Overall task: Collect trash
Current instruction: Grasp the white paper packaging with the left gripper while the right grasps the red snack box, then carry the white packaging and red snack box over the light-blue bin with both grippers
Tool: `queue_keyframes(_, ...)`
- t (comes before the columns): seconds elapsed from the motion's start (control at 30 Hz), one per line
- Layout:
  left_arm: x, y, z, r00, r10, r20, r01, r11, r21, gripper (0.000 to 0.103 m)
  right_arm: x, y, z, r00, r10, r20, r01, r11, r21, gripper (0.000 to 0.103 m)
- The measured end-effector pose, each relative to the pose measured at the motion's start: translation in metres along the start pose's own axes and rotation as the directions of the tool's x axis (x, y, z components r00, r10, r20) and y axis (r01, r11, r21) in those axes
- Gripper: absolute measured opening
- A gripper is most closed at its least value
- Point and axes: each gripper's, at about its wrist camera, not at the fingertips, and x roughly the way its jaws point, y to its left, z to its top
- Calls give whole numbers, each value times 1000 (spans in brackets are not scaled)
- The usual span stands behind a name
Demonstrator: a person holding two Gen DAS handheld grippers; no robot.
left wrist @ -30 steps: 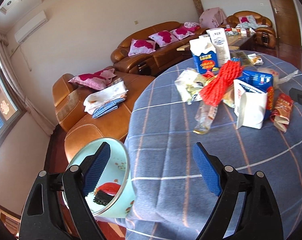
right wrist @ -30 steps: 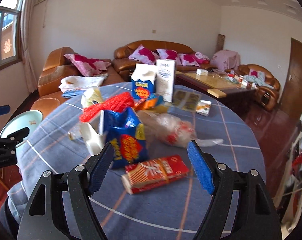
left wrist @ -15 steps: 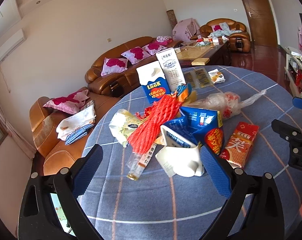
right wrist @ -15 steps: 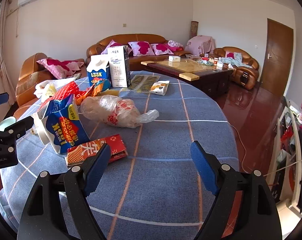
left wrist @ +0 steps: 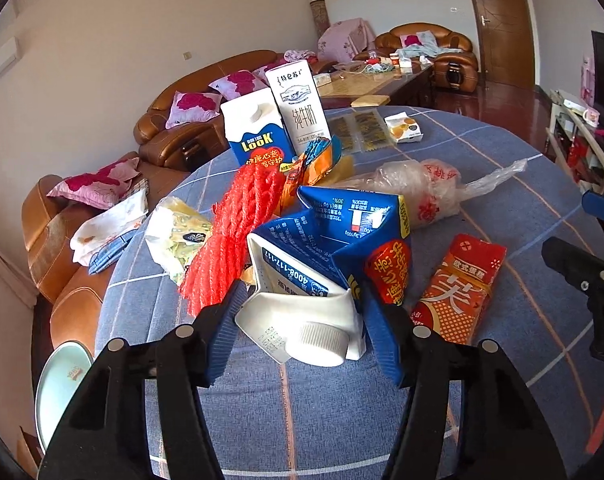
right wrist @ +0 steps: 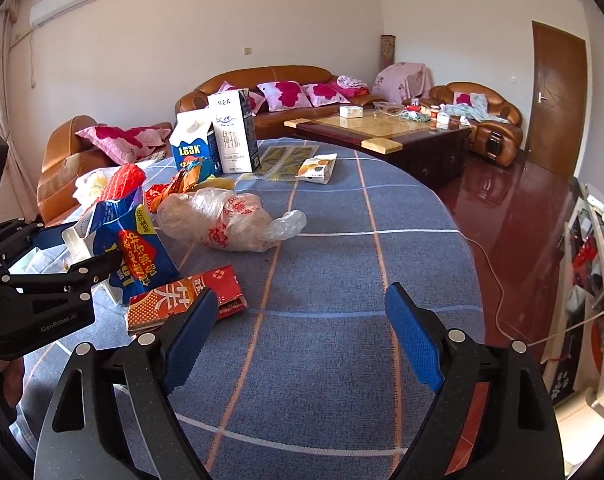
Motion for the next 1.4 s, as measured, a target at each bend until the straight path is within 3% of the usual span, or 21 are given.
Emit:
queue_keyframes(0.07,-7,2,2,1000,-1,19,1,1000,0,51,0,1,0,1000,2,-3,-2,1000,0,84)
queue_keyframes(0.47,-58,33,10,992,10,125,-4,999,-52,46,14,43,17,988,131,-80,-141,983,-121,85)
queue_keyframes(0.67,-84,44,14,977,91,193,-85,995,-43,47,39,66,19,967,159,-199,-198,961,-194,86)
queue_keyframes(0.73,-89,50,12,971,124,205,-117,992,-48,47,45,68,21,964,160,-214,-201,961,-190,92)
queue_keyframes(0.9,-89,68,-1,970,168,177,-159,985,-68,47,62,75,26,951,160,-266,-215,957,-195,94)
queue_keyframes(1.07,-85,85,-17,972,190,139,-177,979,-100,47,75,76,22,920,166,-354,-240,955,-175,95)
queue_keyframes(1.23,-89,99,-28,972,198,125,-182,975,-129,47,68,78,20,921,185,-342,-252,954,-165,93)
queue_keyframes(1.4,-96,113,-37,967,221,122,-202,968,-152,47,43,86,21,948,208,-242,-254,951,-177,93)
